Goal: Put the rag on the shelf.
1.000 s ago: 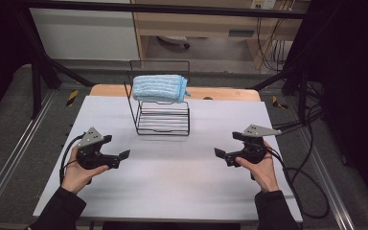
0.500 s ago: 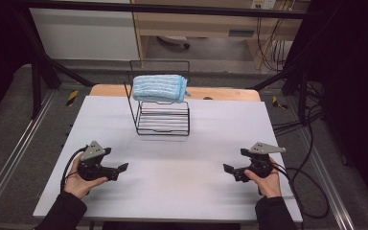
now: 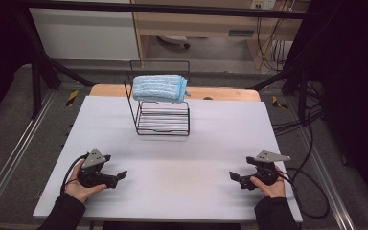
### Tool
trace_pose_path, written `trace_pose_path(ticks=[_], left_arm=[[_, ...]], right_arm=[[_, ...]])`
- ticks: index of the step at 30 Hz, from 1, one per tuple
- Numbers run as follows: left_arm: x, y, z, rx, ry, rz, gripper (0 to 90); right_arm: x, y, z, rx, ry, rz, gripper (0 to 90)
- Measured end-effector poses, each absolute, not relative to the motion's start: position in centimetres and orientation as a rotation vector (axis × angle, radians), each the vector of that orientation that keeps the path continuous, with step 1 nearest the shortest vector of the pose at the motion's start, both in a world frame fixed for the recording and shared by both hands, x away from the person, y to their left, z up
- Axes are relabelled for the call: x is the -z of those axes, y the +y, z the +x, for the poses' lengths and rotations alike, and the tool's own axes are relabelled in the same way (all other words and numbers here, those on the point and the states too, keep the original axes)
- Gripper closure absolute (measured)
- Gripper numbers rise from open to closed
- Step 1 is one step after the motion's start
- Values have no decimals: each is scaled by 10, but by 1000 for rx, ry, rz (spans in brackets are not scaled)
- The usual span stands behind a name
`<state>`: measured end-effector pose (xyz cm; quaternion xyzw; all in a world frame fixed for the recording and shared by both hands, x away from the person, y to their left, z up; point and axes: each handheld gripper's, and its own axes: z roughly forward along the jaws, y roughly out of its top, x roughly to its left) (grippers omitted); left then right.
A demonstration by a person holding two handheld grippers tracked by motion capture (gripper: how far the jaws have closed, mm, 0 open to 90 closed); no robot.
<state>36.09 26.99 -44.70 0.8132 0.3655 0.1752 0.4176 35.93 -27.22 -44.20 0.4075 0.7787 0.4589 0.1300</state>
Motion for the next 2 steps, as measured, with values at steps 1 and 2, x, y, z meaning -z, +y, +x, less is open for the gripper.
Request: trace_pose_path(ticks=[1, 2], left_arm=[[447, 270, 361, -438, 917, 2043, 85], [448, 270, 361, -439, 917, 2044, 85]], right_arm=[[442, -272, 359, -1334, 2267, 1183, 6], [442, -271, 359, -1335, 2268, 1187, 5]])
